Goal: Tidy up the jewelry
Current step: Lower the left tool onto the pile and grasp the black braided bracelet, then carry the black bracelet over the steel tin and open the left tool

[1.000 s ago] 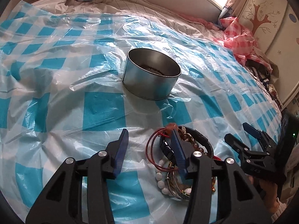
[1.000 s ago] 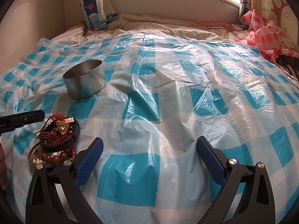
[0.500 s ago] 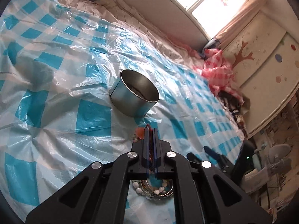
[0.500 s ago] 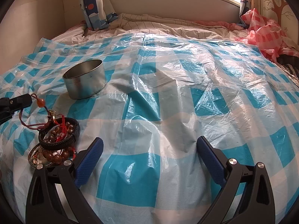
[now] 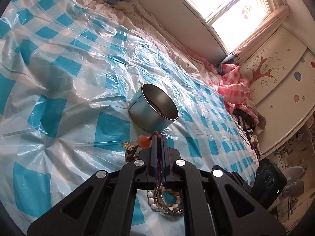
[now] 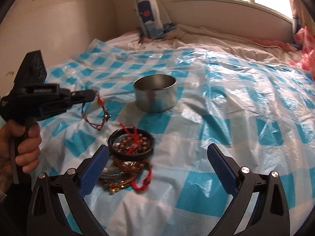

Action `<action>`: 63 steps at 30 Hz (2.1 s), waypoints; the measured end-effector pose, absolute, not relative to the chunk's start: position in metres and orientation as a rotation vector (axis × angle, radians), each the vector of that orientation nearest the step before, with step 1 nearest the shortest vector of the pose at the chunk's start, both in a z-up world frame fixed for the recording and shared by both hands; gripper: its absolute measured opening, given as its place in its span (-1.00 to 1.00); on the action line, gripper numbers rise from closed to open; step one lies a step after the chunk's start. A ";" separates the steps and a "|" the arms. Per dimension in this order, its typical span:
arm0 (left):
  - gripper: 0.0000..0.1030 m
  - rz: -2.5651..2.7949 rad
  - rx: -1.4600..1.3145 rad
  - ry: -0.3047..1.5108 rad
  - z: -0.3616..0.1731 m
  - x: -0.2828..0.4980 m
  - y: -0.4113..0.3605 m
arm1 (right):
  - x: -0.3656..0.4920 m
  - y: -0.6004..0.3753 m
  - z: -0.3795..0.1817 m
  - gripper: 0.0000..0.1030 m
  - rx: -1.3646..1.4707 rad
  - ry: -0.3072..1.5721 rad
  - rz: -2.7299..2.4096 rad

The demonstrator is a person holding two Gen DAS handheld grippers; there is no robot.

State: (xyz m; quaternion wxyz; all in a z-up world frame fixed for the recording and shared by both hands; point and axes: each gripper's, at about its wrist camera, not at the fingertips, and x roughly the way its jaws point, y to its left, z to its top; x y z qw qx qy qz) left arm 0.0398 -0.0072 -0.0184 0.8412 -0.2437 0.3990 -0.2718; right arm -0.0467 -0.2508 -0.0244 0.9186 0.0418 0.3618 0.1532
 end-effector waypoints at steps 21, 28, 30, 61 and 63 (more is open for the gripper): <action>-0.94 -0.586 -0.479 0.847 -0.020 0.044 -0.015 | -0.016 -0.244 -0.032 0.28 0.143 0.864 0.465; -0.94 -0.621 -0.456 0.815 -0.011 0.040 -0.023 | -0.024 -0.255 -0.021 0.27 0.190 0.771 0.434; -0.94 -0.638 -0.456 0.809 -0.007 0.041 -0.026 | -0.022 -0.257 -0.018 0.27 0.188 0.763 0.429; -0.22 -0.449 -0.319 0.857 -0.010 0.143 -0.045 | 0.095 -0.239 -0.009 0.28 0.048 0.763 0.419; -0.18 -0.425 -0.329 0.852 -0.011 0.138 -0.036 | 0.106 -0.227 -0.010 0.29 0.033 0.767 0.424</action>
